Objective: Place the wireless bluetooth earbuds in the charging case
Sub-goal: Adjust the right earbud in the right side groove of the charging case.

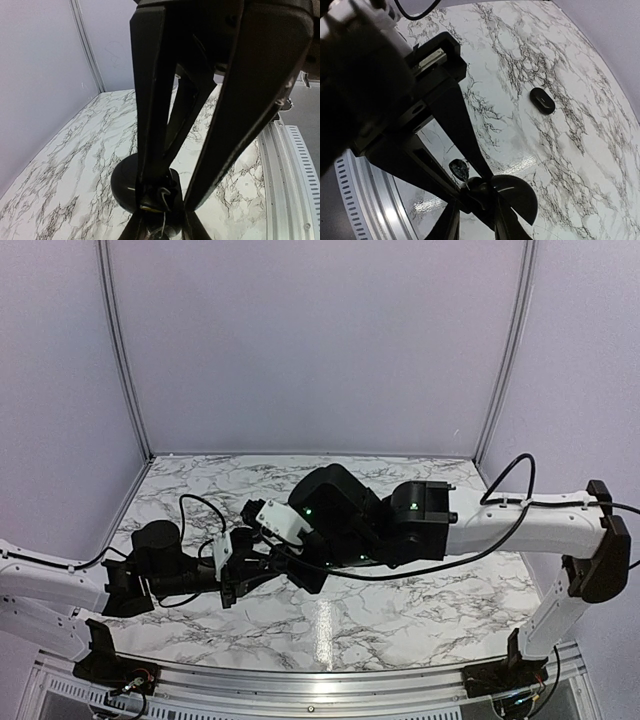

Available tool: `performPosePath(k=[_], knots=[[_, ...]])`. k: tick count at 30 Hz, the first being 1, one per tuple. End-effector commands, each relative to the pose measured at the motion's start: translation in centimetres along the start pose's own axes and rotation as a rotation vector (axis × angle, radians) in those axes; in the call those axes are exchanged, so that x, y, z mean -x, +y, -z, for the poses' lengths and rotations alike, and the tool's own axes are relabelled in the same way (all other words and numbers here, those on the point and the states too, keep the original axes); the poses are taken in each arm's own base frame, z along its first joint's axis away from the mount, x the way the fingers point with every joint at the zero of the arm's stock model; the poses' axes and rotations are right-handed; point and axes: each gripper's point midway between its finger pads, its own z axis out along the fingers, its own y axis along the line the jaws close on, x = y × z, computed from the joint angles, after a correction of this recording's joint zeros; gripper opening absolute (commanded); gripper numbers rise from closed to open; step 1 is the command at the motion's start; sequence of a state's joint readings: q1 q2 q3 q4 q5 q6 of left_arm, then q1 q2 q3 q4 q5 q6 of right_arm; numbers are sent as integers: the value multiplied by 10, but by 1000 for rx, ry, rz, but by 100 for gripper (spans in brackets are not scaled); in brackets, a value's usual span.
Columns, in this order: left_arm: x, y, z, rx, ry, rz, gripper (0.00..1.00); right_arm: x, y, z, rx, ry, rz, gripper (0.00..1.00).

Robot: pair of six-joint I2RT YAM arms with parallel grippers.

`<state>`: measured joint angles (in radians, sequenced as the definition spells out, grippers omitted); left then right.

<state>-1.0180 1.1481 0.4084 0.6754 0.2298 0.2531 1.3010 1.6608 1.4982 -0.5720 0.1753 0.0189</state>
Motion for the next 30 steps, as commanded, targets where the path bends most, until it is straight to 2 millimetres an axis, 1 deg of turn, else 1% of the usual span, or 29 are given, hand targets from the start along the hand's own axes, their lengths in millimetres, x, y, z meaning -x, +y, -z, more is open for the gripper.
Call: performPosePath(k=[1,13,25,30], knots=[[10,1,-5,11,-19,-27,0,11,-7,0,-24,-6,-17,26],[4,-1,-8,24,19,-60,0,11,-16,-8,-88,32,-5,28],[1,-4,-14,20,40,-75,0,10,-15,-18,-90,50,-7,29],[5,-6,-13,12,27,-62,0,11,-18,-18,-105,31,-36,32]])
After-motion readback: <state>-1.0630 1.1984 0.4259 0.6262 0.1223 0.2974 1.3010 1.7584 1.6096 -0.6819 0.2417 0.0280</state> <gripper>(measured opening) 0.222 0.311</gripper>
